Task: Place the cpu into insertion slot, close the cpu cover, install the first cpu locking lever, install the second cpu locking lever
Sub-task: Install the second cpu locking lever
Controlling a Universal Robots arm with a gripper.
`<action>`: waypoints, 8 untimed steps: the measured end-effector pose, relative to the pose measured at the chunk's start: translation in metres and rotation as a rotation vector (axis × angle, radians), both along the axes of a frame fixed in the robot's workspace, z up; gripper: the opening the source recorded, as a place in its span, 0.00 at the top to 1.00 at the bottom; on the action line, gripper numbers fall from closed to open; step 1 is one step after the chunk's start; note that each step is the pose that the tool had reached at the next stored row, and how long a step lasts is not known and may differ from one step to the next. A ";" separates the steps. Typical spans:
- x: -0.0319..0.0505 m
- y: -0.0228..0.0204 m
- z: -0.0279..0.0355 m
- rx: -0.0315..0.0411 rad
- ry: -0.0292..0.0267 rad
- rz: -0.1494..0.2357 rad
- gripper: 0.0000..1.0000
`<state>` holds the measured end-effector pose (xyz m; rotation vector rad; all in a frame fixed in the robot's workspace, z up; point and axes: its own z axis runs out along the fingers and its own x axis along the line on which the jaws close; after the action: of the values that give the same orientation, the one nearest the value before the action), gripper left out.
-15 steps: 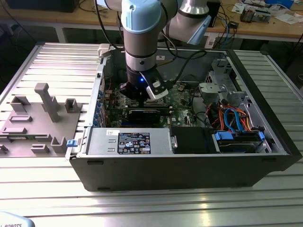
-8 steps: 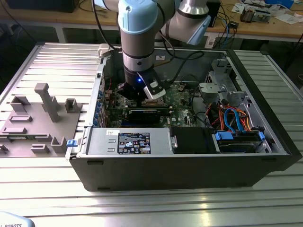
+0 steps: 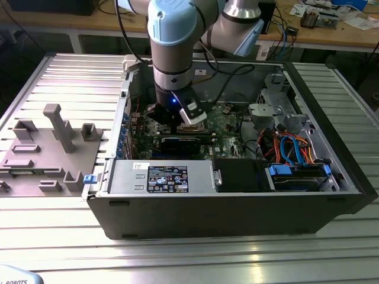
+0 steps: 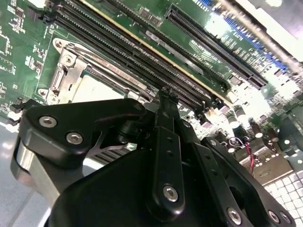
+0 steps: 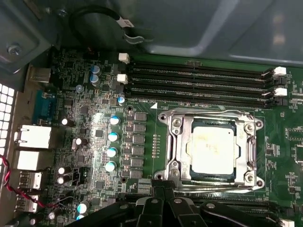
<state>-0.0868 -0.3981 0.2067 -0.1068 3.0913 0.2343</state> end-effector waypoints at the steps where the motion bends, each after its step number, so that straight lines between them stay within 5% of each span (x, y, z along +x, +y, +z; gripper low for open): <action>1: -0.0001 0.0003 -0.0010 0.0053 0.0002 0.000 0.89; 8: 0.0000 0.0029 -0.0054 0.0241 -0.0001 0.001 0.89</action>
<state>-0.0868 -0.3952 0.2013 -0.1078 3.0874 0.2715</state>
